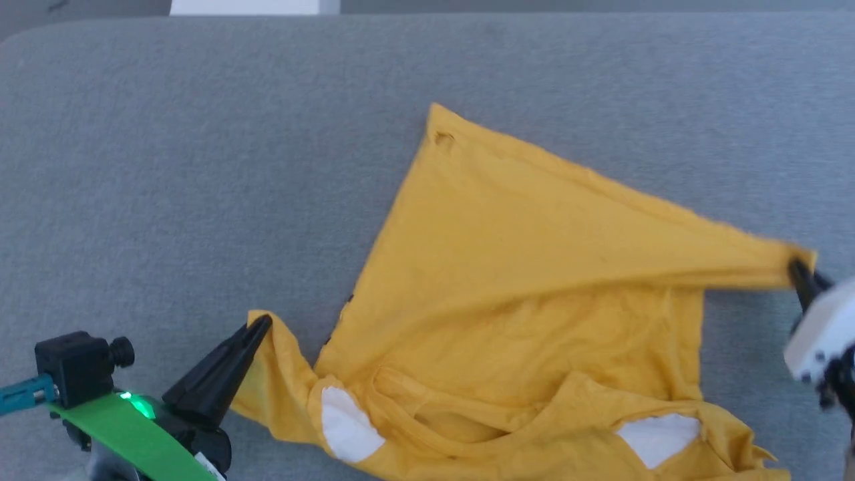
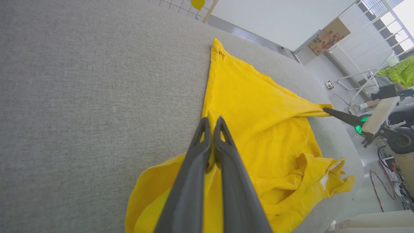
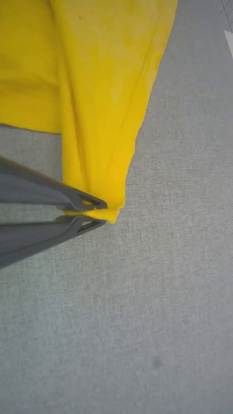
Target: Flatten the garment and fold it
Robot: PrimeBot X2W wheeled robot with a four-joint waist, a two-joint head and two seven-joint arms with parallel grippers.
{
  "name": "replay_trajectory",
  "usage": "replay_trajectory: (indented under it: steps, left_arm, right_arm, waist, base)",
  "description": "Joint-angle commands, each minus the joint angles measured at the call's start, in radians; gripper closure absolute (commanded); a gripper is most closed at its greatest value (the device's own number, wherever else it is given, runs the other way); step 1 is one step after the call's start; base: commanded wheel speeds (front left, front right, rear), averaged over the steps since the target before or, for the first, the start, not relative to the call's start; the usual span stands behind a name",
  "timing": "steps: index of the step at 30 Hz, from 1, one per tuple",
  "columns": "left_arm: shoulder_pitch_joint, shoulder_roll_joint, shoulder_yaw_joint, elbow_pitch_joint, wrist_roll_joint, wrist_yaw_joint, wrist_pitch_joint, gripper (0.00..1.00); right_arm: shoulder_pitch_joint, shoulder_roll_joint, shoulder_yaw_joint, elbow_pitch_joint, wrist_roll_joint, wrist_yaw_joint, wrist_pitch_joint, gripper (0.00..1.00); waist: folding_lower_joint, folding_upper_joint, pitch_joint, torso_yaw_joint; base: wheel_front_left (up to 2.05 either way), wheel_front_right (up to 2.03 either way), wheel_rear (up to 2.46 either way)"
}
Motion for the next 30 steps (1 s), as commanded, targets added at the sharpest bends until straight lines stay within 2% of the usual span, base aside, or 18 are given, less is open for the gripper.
replay_trajectory:
  steps: [1, 7, 11, 16, 20, 21, 23, 24, 27, 30]
  left_arm:
    - [0.017, 0.001, 0.005, -0.008, 0.008, 0.010, -0.008, 1.00]
    - [0.072, 0.007, 0.014, -0.031, 0.001, 0.038, -0.024, 1.00]
    - [0.098, 0.016, 0.021, -0.047, -0.006, 0.049, -0.027, 1.00]
    - [0.113, 0.032, 0.027, -0.063, -0.010, 0.064, -0.016, 1.00]
    - [0.120, 0.039, 0.026, -0.076, -0.012, 0.078, -0.007, 1.00]
    - [0.122, 0.040, 0.025, -0.080, -0.011, 0.082, -0.005, 1.00]
    - [0.127, 0.040, 0.024, -0.088, -0.012, 0.090, -0.002, 1.00]
    - [0.128, 0.040, 0.024, -0.091, -0.012, 0.092, -0.001, 1.00]
    - [0.132, 0.040, 0.021, -0.101, -0.011, 0.098, 0.000, 1.00]
    - [0.129, 0.035, 0.017, -0.105, -0.008, 0.096, -0.001, 1.00]
  right_arm:
    - [0.057, 0.012, -0.016, -0.017, 0.021, -0.002, -0.008, 1.00]
    - [0.282, 0.048, -0.072, -0.047, 0.114, -0.002, -0.041, 1.00]
    - [0.379, 0.052, -0.064, 0.006, 0.159, -0.002, -0.080, 1.00]
    - [0.420, 0.052, -0.004, 0.112, 0.146, -0.002, -0.140, 1.00]
    - [0.388, 0.052, 0.027, 0.210, 0.137, -0.002, -0.191, 1.00]
    - [0.377, 0.052, 0.031, 0.233, 0.132, -0.002, -0.202, 0.97]
    - [0.357, 0.052, 0.037, 0.259, 0.126, -0.002, -0.208, 0.51]
    - [0.351, 0.052, 0.039, 0.260, 0.127, -0.002, -0.205, 0.00]
    - [0.346, 0.053, 0.029, 0.200, 0.123, -0.002, -0.161, 0.00]
    - [0.359, 0.043, -0.005, 0.054, 0.139, -0.002, -0.076, 0.00]
  waist:
    - [0.0001, 0.0000, -0.065, -0.066]
    - [0.0001, 0.0000, -0.096, -0.101]
    - [0.0001, 0.0000, -0.107, -0.110]
    - [0.0001, 0.0000, -0.123, -0.113]
    - [0.0001, 0.0000, -0.147, -0.115]
    - [0.0001, 0.0000, -0.155, -0.115]
    - [0.0001, 0.0000, -0.162, -0.116]
    - [0.0001, 0.0000, -0.164, -0.116]
    - [0.0001, 0.0000, -0.164, -0.113]
    - [0.0001, 0.0000, -0.158, -0.104]
  base:
    - [0.00, 0.00, 0.00]
    - [0.00, 0.00, 0.00]
    - [0.00, 0.00, 0.00]
    - [0.00, 0.00, 0.00]
    - [0.00, 0.00, 0.00]
    - [0.00, 0.00, 0.00]
    - [0.00, 0.00, 0.00]
    - [0.00, 0.00, 0.00]
    - [0.00, 0.00, 0.00]
    - [0.00, 0.00, 0.00]
